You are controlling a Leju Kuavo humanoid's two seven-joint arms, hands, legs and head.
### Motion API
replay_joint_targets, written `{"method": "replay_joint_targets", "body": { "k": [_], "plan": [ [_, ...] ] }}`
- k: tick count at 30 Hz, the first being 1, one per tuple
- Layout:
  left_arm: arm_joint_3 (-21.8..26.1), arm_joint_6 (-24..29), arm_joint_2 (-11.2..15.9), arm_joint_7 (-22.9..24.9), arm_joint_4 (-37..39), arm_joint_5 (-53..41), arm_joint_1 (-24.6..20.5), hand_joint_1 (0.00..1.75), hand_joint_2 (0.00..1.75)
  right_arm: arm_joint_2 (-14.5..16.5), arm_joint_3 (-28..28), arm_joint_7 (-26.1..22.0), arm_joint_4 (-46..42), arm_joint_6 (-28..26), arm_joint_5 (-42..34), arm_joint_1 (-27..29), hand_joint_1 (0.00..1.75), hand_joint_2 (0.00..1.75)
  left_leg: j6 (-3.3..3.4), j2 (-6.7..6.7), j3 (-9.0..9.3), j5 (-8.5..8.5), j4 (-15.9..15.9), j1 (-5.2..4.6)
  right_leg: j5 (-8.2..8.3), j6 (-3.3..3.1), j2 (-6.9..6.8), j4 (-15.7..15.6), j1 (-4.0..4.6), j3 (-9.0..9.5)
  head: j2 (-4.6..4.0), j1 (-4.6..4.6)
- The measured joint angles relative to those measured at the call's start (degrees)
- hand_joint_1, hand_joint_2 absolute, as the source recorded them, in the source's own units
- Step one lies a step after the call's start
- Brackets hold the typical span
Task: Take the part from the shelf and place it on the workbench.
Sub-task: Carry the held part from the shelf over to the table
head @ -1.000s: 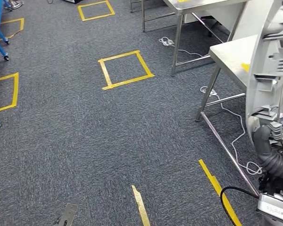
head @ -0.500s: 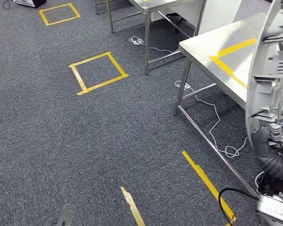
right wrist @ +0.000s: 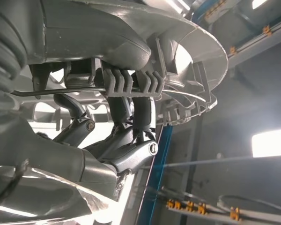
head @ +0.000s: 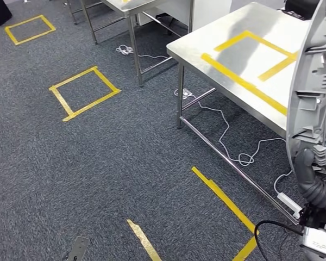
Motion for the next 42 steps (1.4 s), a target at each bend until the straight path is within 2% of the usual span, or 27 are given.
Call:
{"method": "replay_joint_targets", "body": {
  "k": [2, 3, 4, 5, 7, 9, 11, 13, 15, 17, 19, 20, 21, 23, 24, 26, 28, 29, 31, 33, 34, 35, 36, 37, 39, 40, 42],
  "plan": [
    [0.0, -0.1, 0.0, 0.0, 0.0, 0.0, 0.1, 0.0, 1.75, 0.0, 0.0, 0.0, 0.1, 0.2, 0.0, 0.0, 1.75, 1.75, -0.23, -2.58, -2.83, -3.76, 6.7, 0.14, 0.12, -0.45, 1.18, 0.0, -0.02, -0.03, 0.01, -0.11],
    [0.0, -0.2, 0.0, 0.0, 0.0, 0.0, 0.2, 0.0, 1.75, 0.0, 0.0, 0.0, 0.1, 0.2, -0.1, 0.0, 1.75, 1.75, -0.21, -3.15, -4.61, -5.35, 10.6, 0.14, 0.14, -0.56, 1.88, 0.0, 0.04, -0.04, 0.01, -0.13],
    [0.0, -0.3, 0.0, 0.0, 0.0, 0.0, 0.3, 0.0, 1.75, 0.0, 0.0, 0.0, 0.2, 0.2, -0.1, 0.1, 1.75, 1.75, -0.12, -3.4, -5.94, -6.0, 13.4, 0.13, 0.17, -0.61, 2.63, 0.0, 0.13, -0.04, 0.01, -0.13],
    [0.0, -0.4, 0.0, 0.0, 0.0, 0.0, 0.4, 0.0, 1.75, 0.0, 0.0, 0.0, 0.3, 0.2, -0.1, 0.2, 1.75, 1.75, 0.08, -3.52, -6.48, -5.54, 14.2, 0.11, 0.18, -0.65, 3.43, 0.0, 0.23, -0.02, 0.01, -0.13],
    [0.0, -0.5, 0.0, 0.0, 0.0, 0.0, 0.4, 0.0, 1.75, 0.0, 0.0, 0.0, 0.3, 0.2, -0.1, 0.3, 1.75, 1.75, 0.86, -4.37, -4.69, -1.64, 9.4, 0.0, 0.22, -0.67, 4.98, 0.0, 0.38, 0.04, 0.01, -0.14],
    [0.0, -0.6, 0.2, 0.0, 0.0, 0.0, 0.5, 0.0, 1.75, 0.0, 0.0, 0.0, 0.4, 0.2, -0.2, 0.4, 1.75, 1.75, 1.94, -7.14, -1.73, 1.9, 2.1, -0.05, 0.34, -0.51, 6.38, 0.0, 0.36, -0.05, 0.01, -0.08],
    [0.0, -0.6, 0.3, 0.0, 0.0, 0.0, 0.5, 0.0, 1.75, 0.0, 0.0, 0.0, 0.5, 0.2, -0.2, 0.4, 1.75, 1.75, 2.43, -8.76, -0.37, 2.61, -1.2, -0.13, 0.59, -0.03, 7.58, 0.0, 0.14, -0.48, 0.0, -0.15],
    [0.0, -0.6, 0.2, 0.0, 0.0, 0.0, 0.4, 0.0, 1.75, 0.0, -0.2, 0.1, 0.6, 0.2, -0.2, 0.6, 1.75, 1.75, 2.34, -7.67, -0.15, 2.68, -2.1, -0.06, 0.87, 0.67, 8.57, -0.1, -0.02, -0.98, 0.0, -0.27],
    [0.0, -0.6, 0.1, 0.0, 0.0, -0.1, 0.3, 0.0, 1.75, 0.0, -0.6, 0.1, 0.7, 0.2, -0.2, 0.6, 1.75, 1.75, 2.35, -6.25, 0.09, 3.15, -3.0, 0.22, -0.15, 1.23, 6.51, 1.2, 0.15, -2.04, 0.0, 0.0],
    [0.0, -0.6, 0.1, 0.0, 0.0, -0.1, 0.3, 0.0, 1.75, -0.1, -0.8, 0.0, 0.8, 0.2, -0.2, 0.6, 1.75, 1.75, 2.46, -4.8, 0.17, 3.43, -3.5, 0.3, -3.31, 1.63, 2.96, 6.6, 0.25, -4.68, 0.01, 0.35],
    [0.0, -0.6, 0.0, 0.0, 0.0, -0.2, 0.4, 0.0, 1.75, -0.1, -0.8, 0.1, 1.0, 0.3, -0.3, 0.7, 1.75, 1.75, 2.51, -3.28, 0.06, 3.42, -3.4, 0.25, -6.01, 2.06, 1.77, 13.2, 0.07, -7.56, 0.01, 0.46],
    [0.0, -0.6, 0.0, 0.0, 0.0, -0.2, 0.5, 0.0, 1.75, -0.1, -0.9, 0.1, 1.1, 0.3, -0.3, 0.7, 1.75, 1.75, 2.47, -2.49, 0.05, 3.38, -3.4, 0.25, -6.02, 2.26, 1.59, 14.3, -0.04, -7.95, 0.01, 0.46],
    [0.0, -0.6, -0.1, 0.0, 0.0, -0.2, 0.5, 0.0, 1.75, -0.1, -0.9, 0.1, 1.2, 0.3, -0.3, 0.7, 1.75, 1.75, 2.39, -1.74, 0.06, 3.32, -3.4, 0.26, -5.02, 2.43, 1.36, 13.3, -0.12, -7.22, 0.01, 0.47],
    [0.0, -0.6, -0.2, 0.0, 0.0, -0.2, 0.4, 0.0, 1.75, -0.1, -0.9, 0.1, 1.3, 0.3, -0.3, 0.7, 1.75, 1.75, 1.97, -0.43, 0.15, 3.06, -3.2, 0.27, -1.85, 2.68, -0.33, 6.2, -0.17, -3.21, 0.01, 0.46],
    [0.0, -0.6, -0.2, 0.0, 0.0, -0.2, 0.3, 0.0, 1.75, -0.1, -0.9, 0.1, 1.4, 0.3, -0.3, 0.6, 1.75, 1.75, 1.65, 0.07, 0.14, 2.86, -2.9, 0.12, -0.84, 2.52, -1.41, 2.8, -0.08, -1.27, 0.0, 0.45],
    [0.0, -0.6, -0.2, 0.0, 0.0, -0.2, 0.2, 0.0, 1.75, -0.1, -1.0, 0.1, 1.4, 0.3, -0.4, 0.6, 1.75, 1.75, 1.05, 0.92, 0.15, 2.61, -2.5, -0.25, -0.49, 1.73, -2.43, -0.3, 0.2, 0.45, 0.0, 0.35],
    [0.0, -0.6, -0.2, 0.0, 0.0, -0.3, 0.2, 0.0, 1.75, -0.1, -1.1, 0.1, 1.5, 0.5, -0.4, 0.8, 1.75, 1.75, 0.65, 1.75, 0.26, 2.51, -2.4, -0.35, -0.33, 0.74, -1.28, -0.1, 0.29, 0.33, 0.0, 0.27],
    [0.0, -0.6, -0.2, 0.0, 0.0, -0.3, 0.2, 0.0, 1.75, -0.1, -1.2, 0.2, 1.5, 0.7, -0.4, 0.8, 1.75, 1.75, 0.4, 1.48, 0.26, 2.13, -2.2, -0.23, -0.22, 0.42, -0.85, -0.1, 0.23, 0.26, 0.0, 0.25],
    [0.0, -0.6, -0.2, 0.0, 0.0, -0.4, 0.1, 0.0, 1.75, -0.1, -1.3, 0.9, 1.6, 1.9, -0.2, 0.7, 1.75, 1.75, -0.09, -0.68, -0.94, -0.28, 1.1, 0.03, 0.02, -0.31, -0.04, -0.2, 0.05, 0.24, 0.01, 0.12],
    [0.0, -0.9, -0.1, 0.0, 0.0, -0.3, 0.3, 0.0, 1.75, -0.2, -1.3, 2.5, 2.0, 4.1, 0.7, 0.6, 1.75, 1.75, -0.26, -2.97, -4.12, -4.04, 8.6, 0.13, 0.1, -0.77, 0.69, -0.2, 0.09, 0.21, 0.0, 0.01],
    [0.0, -1.3, -0.1, 0.0, 0.0, -0.1, 0.4, 0.0, 1.75, -0.5, -1.3, 3.5, 2.5, 5.5, 1.6, 0.6, 1.75, 1.75, -0.22, -3.35, -5.75, -5.31, 12.1, 0.13, 0.11, -0.88, 1.1, -0.2, 0.17, 0.21, 0.01, -0.02],
    [0.0, -1.6, -0.1, 0.0, 0.0, 0.0, 0.5, 0.0, 1.75, -0.8, -1.3, 4.3, 3.1, 6.8, 2.5, 0.5, 1.75, 1.75, -0.09, -3.48, -6.67, -5.5, 14.0, 0.11, 0.12, -0.94, 1.5, -0.2, 0.29, 0.21, 0.01, -0.01],
    [0.1, -2.0, -0.1, 0.0, 0.0, 0.1, 0.6, 0.0, 1.75, -1.2, -1.3, 4.9, 3.8, 7.8, 3.3, 0.4, 1.75, 1.75, 0.16, -3.51, -6.69, -4.61, 13.7, 0.08, 0.14, -0.97, 1.87, -0.2, 0.42, 0.23, 0.01, -0.02],
    [0.1, -2.3, -0.1, 0.0, 0.0, 0.2, 0.6, 0.0, 1.75, -1.6, -1.3, 5.4, 4.5, 8.6, 4.0, 0.4, 1.75, 1.75, 0.57, -3.57, -5.66, -2.75, 11.2, -0.01, 0.15, -0.98, 2.19, -0.2, 0.55, 0.27, 0.01, -0.03],
    [0.1, -2.5, 0.0, 0.0, 0.0, 0.2, 0.5, 0.0, 1.75, -2.2, -1.3, 5.9, 5.5, 9.2, 4.6, 0.3, 1.75, 1.75, 1.78, -3.95, -2.31, 1.16, 3.5, -0.37, 0.2, -0.94, 2.58, -0.2, 0.8, 0.26, 0.01, -0.01],
    [0.1, -2.6, 0.1, 0.0, 0.0, 0.3, 0.5, 0.0, 1.75, -2.4, -1.3, 6.0, 5.9, 9.3, 4.7, 0.3, 1.75, 1.75, 2.22, -4.16, -1.04, 2.27, 0.4, -0.56, 0.25, -0.82, 2.67, -0.1, 0.86, 0.14, 0.01, -0.01],
    [0.1, -2.7, 0.3, -0.1, 0.0, 0.3, 0.5, 0.0, 1.75, -2.7, -1.3, 6.1, 6.5, 9.3, 4.8, 0.1, 1.75, 1.75, 2.5, -4.35, -0.34, 2.58, -1.7, -0.83, 0.46, -0.34, 2.72, -0.1, 0.81, -0.2, 0.01, 0.02]
  ]
}}
